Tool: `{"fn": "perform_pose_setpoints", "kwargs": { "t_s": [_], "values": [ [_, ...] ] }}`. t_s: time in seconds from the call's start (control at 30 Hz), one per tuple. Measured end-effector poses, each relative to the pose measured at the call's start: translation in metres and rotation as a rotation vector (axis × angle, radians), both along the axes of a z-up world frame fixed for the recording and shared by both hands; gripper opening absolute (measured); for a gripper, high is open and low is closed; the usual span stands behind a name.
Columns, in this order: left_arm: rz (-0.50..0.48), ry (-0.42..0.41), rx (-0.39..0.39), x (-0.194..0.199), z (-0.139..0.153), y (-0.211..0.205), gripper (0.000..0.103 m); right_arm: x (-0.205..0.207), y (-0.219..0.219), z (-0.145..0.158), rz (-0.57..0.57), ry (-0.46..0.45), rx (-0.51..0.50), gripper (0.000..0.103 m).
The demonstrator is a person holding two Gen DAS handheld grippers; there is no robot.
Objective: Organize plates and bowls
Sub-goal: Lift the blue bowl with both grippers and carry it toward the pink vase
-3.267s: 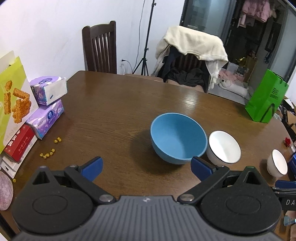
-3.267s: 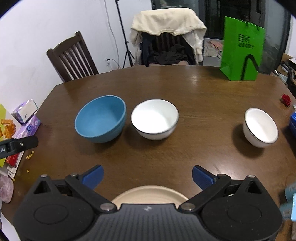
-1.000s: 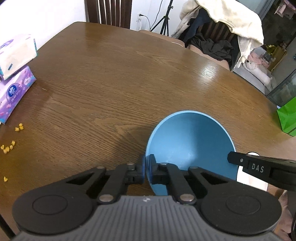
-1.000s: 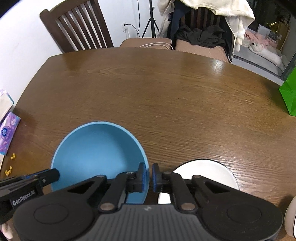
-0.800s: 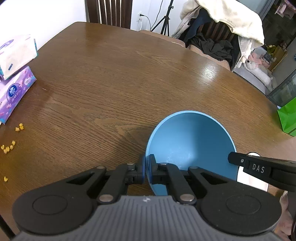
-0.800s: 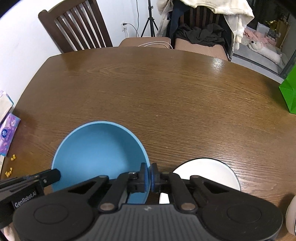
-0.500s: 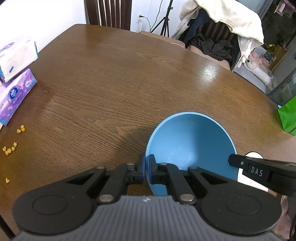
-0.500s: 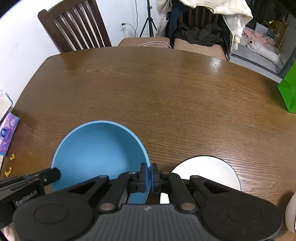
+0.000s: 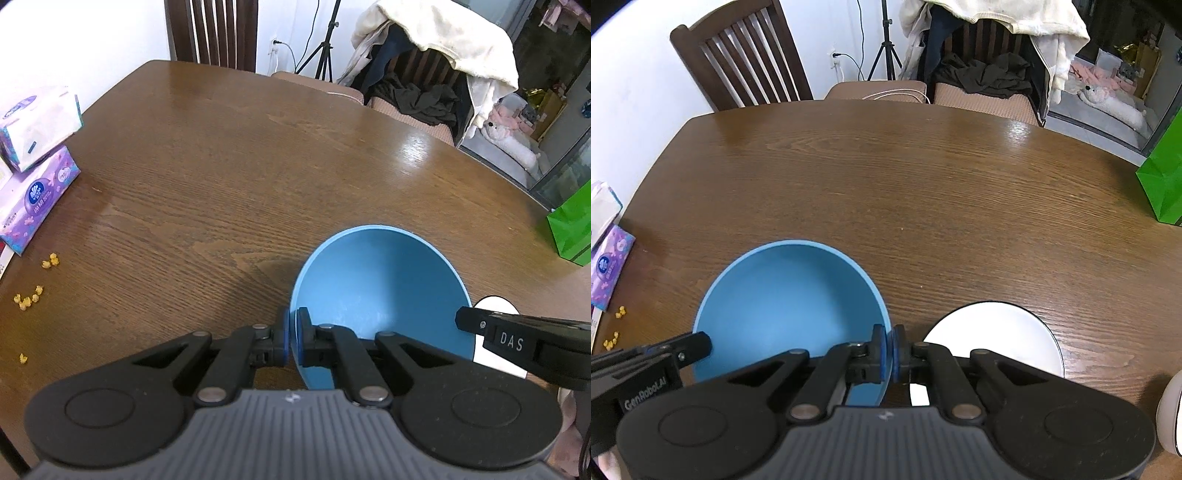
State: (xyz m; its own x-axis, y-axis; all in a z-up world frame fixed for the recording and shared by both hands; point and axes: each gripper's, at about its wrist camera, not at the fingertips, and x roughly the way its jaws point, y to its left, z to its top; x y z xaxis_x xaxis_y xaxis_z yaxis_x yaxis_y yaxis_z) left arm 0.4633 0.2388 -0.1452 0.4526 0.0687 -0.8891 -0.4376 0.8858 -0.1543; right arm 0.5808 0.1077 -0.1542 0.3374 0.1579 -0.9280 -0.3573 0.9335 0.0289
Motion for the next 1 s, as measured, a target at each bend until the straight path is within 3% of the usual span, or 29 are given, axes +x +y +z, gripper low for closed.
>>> {"fn": "perform_pose_setpoints", "kwargs": {
  "t_s": [1.0],
  "values": [
    [0.026,-0.057,0.024,-0.07,0.039,-0.008,0.005,-0.064,-0.006,0.035,0.039,-0.041,0.025,0.004]
  ]
}}
